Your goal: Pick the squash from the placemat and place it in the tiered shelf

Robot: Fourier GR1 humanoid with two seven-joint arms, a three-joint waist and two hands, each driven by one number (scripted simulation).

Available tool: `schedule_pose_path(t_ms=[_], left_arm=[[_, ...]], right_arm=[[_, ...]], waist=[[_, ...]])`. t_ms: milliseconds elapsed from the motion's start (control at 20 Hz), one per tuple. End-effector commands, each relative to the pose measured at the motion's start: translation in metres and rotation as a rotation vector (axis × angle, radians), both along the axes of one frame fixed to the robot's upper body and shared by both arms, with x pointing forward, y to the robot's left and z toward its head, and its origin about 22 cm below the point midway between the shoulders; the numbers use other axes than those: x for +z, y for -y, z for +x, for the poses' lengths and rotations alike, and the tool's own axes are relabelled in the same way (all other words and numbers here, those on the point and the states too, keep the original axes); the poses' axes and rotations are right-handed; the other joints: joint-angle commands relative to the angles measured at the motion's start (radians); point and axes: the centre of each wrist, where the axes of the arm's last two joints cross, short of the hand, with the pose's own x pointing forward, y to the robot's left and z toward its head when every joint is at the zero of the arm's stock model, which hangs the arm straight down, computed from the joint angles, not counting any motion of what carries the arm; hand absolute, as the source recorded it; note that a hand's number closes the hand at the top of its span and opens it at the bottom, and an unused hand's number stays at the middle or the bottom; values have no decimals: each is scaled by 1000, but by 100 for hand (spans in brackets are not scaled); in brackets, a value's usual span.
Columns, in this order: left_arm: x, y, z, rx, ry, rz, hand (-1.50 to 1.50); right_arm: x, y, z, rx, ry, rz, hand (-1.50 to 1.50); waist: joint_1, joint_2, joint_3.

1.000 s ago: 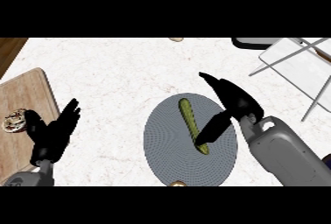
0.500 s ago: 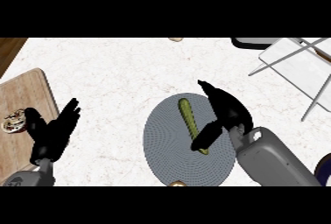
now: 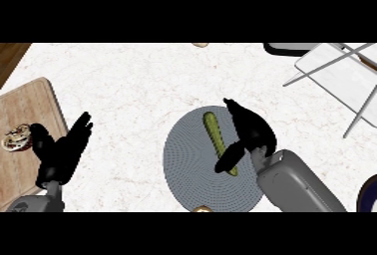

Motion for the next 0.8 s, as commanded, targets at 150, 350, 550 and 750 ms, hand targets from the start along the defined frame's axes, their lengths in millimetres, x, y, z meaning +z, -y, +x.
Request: schedule_pose_path(t_ms=[150,350,550,750], left_arm=[[-18,9,-13,27,-72,-17,0],[-8,0,-8,32,-74,-14,0],[-7,11,-28,-4,-76,-12,0],[-23,11,-3,20,-84,3,0]], right_arm=[[-41,-9,-4,-14,27,-78,-150],[-30,-9,15,-22,41,-58,-150],[-41,-17,6,-27,63,-9,-150],[-55,-14,21,-10,61,-7,-150]], waist=[[4,6,-8],[4,6,-8],[3,4,-8],[-1,7,-8]])
